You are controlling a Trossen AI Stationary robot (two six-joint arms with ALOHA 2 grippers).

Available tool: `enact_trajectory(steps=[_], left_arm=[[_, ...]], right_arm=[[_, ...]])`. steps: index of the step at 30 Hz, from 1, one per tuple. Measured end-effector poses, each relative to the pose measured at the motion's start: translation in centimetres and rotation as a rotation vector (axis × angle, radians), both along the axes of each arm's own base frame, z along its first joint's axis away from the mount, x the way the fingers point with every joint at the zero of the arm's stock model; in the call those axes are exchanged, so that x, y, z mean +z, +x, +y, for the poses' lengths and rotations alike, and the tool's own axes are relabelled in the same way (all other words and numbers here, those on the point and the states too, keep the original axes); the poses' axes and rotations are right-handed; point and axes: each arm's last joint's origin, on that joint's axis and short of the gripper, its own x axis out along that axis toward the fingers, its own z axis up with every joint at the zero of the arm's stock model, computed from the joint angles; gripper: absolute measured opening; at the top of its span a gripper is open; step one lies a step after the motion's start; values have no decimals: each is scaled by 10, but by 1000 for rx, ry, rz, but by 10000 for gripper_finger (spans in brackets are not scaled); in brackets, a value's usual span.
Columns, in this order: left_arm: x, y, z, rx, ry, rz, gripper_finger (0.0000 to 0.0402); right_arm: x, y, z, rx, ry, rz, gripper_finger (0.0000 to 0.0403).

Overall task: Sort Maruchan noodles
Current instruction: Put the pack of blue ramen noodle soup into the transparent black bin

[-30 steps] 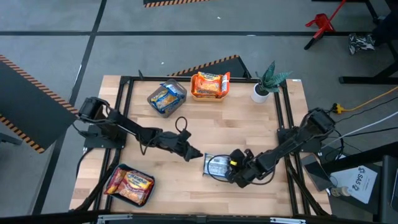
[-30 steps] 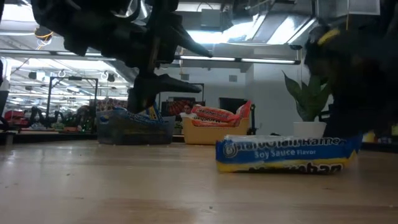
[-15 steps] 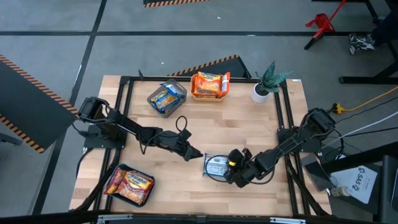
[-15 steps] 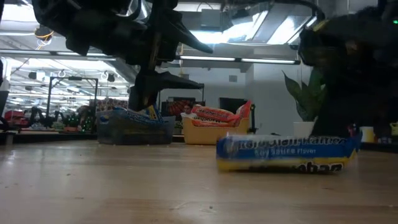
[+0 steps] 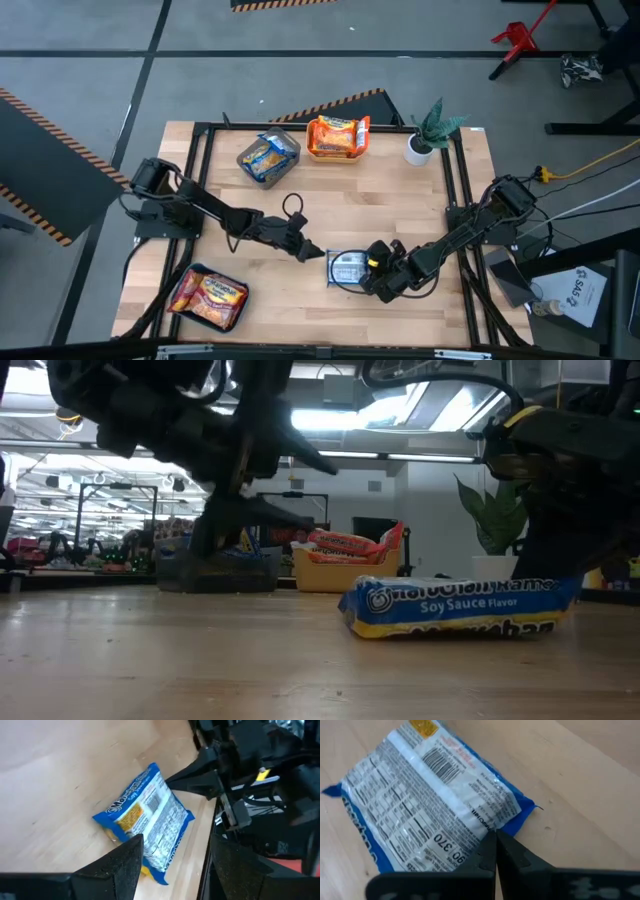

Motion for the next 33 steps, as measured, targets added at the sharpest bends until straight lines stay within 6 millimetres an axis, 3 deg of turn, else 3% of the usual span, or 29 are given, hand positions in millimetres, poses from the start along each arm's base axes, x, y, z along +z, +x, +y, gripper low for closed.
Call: enact_trajectory(steps=[8,19,33], left_arm=[[-26,4,-7,48,-107,71,226],[-26,7,-11,41,-129,12,227],[-34,3,-10,85,-138,103,227]], right_arm=[[-1,0,0,7,13,14,0],[-17,7,6,8,31,3,0],[-26,10,8,-12,48,-5,0]])
